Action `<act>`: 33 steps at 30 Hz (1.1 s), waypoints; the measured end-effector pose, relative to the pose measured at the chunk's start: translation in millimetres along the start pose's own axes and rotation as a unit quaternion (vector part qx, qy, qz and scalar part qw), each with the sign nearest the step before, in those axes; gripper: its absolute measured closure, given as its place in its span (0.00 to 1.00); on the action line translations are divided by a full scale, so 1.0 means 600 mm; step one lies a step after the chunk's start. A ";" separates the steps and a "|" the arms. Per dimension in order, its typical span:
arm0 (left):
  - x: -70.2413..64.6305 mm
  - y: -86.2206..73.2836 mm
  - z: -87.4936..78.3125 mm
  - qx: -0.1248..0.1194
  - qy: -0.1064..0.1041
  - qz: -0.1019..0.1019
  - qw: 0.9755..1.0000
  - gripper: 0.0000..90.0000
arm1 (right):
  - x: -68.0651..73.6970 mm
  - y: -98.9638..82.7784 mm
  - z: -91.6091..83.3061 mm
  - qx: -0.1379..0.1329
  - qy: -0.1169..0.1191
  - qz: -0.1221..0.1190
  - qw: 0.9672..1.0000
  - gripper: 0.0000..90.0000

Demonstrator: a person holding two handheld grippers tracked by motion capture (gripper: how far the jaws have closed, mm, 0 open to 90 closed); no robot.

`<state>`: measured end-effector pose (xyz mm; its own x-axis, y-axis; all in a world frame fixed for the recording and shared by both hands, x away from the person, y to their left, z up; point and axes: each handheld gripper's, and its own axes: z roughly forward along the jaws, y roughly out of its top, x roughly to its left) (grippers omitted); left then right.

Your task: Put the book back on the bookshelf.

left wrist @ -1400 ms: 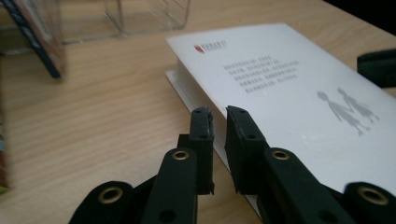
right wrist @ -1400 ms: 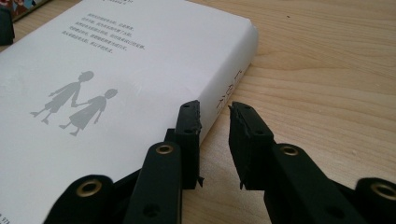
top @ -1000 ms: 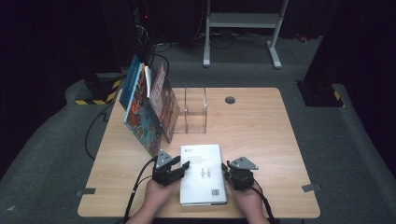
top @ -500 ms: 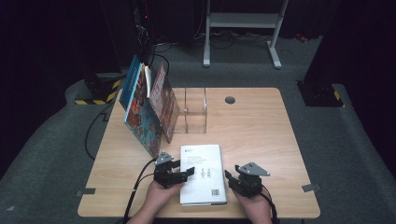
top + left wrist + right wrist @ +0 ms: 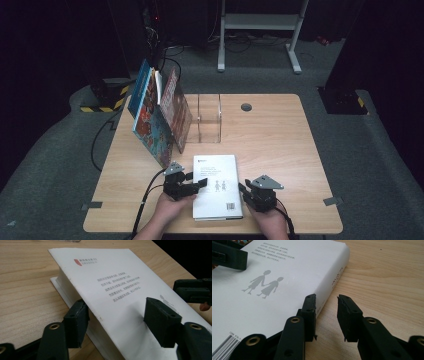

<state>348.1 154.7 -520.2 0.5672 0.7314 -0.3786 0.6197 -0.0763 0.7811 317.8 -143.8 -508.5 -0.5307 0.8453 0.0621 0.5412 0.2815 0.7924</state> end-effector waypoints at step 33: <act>-0.015 0.009 -0.031 -0.055 -0.012 0.099 0.993 0.59 | -0.020 0.012 -0.005 -0.023 0.006 0.035 0.999 0.54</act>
<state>336.0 160.3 -503.5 0.6853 0.6934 -0.2226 0.4322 -0.1412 0.8907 326.3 -153.5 -502.1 -0.5010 0.8563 0.1255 0.5469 0.2009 0.8127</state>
